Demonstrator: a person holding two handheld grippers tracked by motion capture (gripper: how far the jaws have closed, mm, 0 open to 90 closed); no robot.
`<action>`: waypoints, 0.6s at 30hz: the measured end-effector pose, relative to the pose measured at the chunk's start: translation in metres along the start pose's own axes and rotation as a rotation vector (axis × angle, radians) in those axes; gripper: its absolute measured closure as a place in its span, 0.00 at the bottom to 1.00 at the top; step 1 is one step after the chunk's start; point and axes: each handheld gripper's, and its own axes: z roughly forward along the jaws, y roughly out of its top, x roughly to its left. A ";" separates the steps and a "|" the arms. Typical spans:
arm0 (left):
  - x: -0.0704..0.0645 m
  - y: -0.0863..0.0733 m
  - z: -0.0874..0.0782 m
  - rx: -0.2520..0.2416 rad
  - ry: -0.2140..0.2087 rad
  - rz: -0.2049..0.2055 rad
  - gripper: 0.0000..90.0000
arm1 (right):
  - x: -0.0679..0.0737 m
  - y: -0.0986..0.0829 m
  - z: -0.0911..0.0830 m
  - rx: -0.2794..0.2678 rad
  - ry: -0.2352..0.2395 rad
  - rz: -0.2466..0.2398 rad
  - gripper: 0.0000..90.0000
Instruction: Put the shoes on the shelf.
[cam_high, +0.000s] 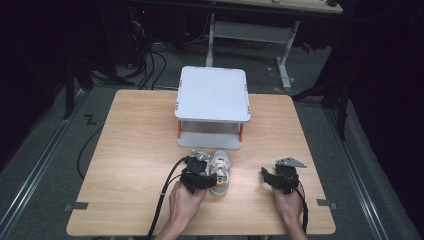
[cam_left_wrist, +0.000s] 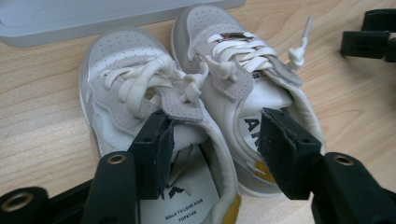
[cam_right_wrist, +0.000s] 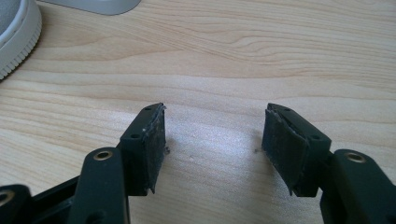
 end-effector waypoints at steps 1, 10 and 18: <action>-0.001 0.000 0.000 -0.003 0.010 0.002 0.52 | 0.000 0.000 0.000 0.000 0.000 0.000 0.44; -0.004 -0.004 0.003 -0.020 0.028 0.007 0.59 | 0.000 0.000 0.000 0.000 -0.004 -0.007 0.44; -0.007 -0.003 0.006 -0.007 0.036 0.013 0.65 | 0.000 0.000 0.000 0.000 -0.007 -0.010 0.44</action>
